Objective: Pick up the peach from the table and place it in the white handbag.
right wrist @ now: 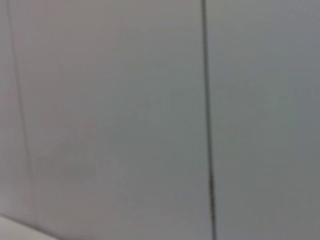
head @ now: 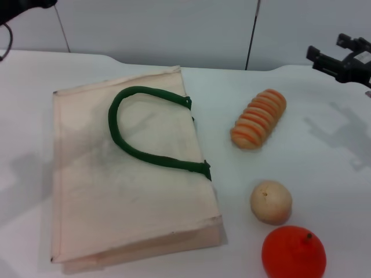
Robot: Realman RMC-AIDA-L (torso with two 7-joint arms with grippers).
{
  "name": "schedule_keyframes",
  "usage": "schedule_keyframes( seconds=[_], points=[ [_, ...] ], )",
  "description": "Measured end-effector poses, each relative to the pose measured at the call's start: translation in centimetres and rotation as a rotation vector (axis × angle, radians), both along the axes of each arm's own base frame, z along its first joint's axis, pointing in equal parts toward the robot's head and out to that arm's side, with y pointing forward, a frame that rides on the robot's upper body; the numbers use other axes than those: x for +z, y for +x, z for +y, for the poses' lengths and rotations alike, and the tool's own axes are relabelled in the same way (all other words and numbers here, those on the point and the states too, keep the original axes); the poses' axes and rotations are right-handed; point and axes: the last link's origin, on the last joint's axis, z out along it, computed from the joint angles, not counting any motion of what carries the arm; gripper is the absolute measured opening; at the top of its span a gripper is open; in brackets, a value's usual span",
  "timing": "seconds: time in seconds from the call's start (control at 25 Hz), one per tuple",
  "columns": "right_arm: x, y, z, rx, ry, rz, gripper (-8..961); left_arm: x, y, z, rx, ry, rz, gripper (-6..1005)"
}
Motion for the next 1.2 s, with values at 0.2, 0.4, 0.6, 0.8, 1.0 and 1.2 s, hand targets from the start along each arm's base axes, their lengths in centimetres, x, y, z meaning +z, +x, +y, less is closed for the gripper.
schedule_keyframes(
  seconds=[0.2,0.4,0.6,0.8,1.0,1.2],
  points=[
    [0.0,0.8,-0.3,-0.021,0.073,0.025,894,-1.6,-1.3,-1.6,-0.025,0.261,-0.097,839],
    [-0.2,1.6,-0.8,-0.058,0.213,0.075,894,-3.1,-2.7,-2.3,0.057,0.492,-0.181,831],
    [-0.6,1.5,-1.8,-0.057,0.33,0.121,894,-4.8,-3.4,-1.4,0.202,0.501,-0.265,829],
    [-0.8,1.2,-2.9,-0.051,0.452,0.156,894,-6.3,-4.3,-0.5,0.34,0.442,-0.338,827],
    [-1.0,1.3,-3.1,-0.059,0.469,0.151,894,-7.5,-5.0,0.2,0.437,0.371,-0.36,828],
    [-1.0,1.7,-3.3,-0.071,0.468,0.15,894,-7.7,-4.9,0.2,0.435,0.357,-0.359,830]
  ],
)
